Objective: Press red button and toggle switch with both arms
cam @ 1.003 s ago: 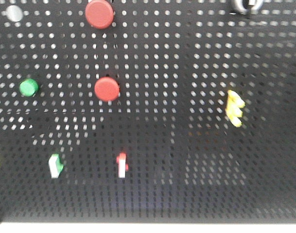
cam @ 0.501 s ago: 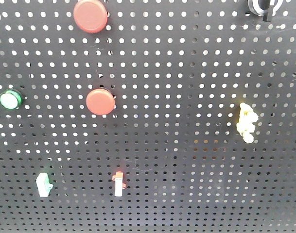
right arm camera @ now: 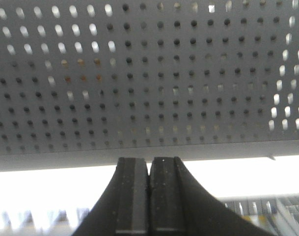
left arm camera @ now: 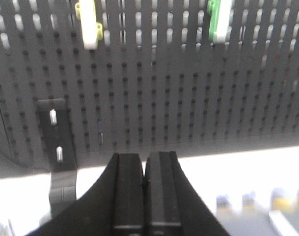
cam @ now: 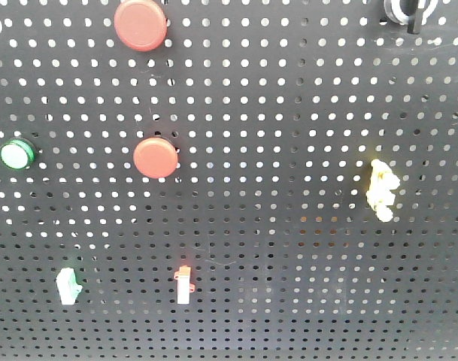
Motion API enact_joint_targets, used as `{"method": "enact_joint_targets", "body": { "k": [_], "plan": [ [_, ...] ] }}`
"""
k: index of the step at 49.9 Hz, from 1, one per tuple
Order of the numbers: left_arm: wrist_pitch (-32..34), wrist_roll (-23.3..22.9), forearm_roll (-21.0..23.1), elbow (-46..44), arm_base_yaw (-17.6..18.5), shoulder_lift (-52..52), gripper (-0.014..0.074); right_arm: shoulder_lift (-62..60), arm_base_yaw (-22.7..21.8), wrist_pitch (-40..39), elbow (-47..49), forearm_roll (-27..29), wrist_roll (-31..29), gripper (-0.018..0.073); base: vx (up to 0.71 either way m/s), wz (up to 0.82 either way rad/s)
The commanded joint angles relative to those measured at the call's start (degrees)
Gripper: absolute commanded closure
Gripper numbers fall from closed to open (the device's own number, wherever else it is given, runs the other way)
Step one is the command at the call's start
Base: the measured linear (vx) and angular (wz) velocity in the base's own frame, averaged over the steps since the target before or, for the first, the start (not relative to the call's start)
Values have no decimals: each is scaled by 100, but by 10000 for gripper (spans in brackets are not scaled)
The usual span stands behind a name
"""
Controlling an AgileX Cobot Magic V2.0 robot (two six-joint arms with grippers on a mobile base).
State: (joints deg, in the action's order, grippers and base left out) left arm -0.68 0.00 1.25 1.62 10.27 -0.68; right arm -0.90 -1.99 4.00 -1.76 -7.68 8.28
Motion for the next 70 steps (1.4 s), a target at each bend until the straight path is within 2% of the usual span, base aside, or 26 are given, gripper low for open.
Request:
{"method": "enact_joint_targets", "body": {
  "k": [1, 5, 13, 21, 28, 37, 41, 44, 46, 48, 52, 54, 56, 60, 64, 70],
  "plan": [
    [1241, -210, -4, -85, 9, -93, 594, -61, -26, -1274, 130, 111, 121, 562, 0, 0],
    [1209, -365, -4, -542, 9, -76, 594, -20, -22, -1277, 574, 135, 288, 562, 0, 0],
    [68, -300, -28, -2153, 9, 468, 594, 716, 76, -125, 2351, -513, 111, 562, 0, 0],
    [-956, 420, -46, -3987, 14, 2080, 594, 2086, 116, 618, 4172, -640, -55, 562, 0, 0],
    [-1751, 946, -23, -5366, 14, 3390, 594, 3055, 121, 951, 5304, -336, -28, 562, 0, 0],
    [-2186, 886, 111, -6503, 14, 4351, 594, 3583, 121, 1011, 5899, 306, -14, 562, 0, 0],
    [-2293, 1029, 684, -6756, 47, 4479, 594, 3599, 121, 940, 5869, 712, -14, 562, 0, 0],
    [-2336, 1506, 1344, -6905, 160, 4536, 594, 3599, 121, 942, 5864, 1019, -14, 562, 0, 0],
    [-2347, 2031, 1873, -6982, 272, 4583, 594, 3599, 121, 942, 5864, 1173, -14, 562, 0, 0],
    [-2374, 2809, 2501, -7067, 404, 4647, 594, 3599, 121, 942, 5864, 1321, -14, 562, 0, 0],
    [-2519, 4366, 4050, -7233, 717, 4820, 594, 3599, 121, 942, 5864, 1479, -20, 562, 0, 0],
    [-2606, 5001, 4705, -7317, 844, 4933, 594, 3599, 121, 942, 5864, 1538, -20, 562, 0, 0],
    [-2665, 5521, 5274, -7402, 946, 5068, 594, 3599, 121, 942, 5864, 1580, -20, 562, 0, 0],
    [-2703, 6155, 6258, -7612, 1110, 5456, 594, 3599, 121, 955, 5864, 1587, -20, 562, 0, 0],
    [-2746, 6257, 6543, -7881, 1214, 5828, 594, 3599, 121, 987, 5864, 1587, -20, 562, 0, 0],
    [-2934, 6250, 6556, -8374, 1371, 6363, 594, 3604, 121, 1075, 5864, 1587, -42, 562, 0, 0]
  ]
}}
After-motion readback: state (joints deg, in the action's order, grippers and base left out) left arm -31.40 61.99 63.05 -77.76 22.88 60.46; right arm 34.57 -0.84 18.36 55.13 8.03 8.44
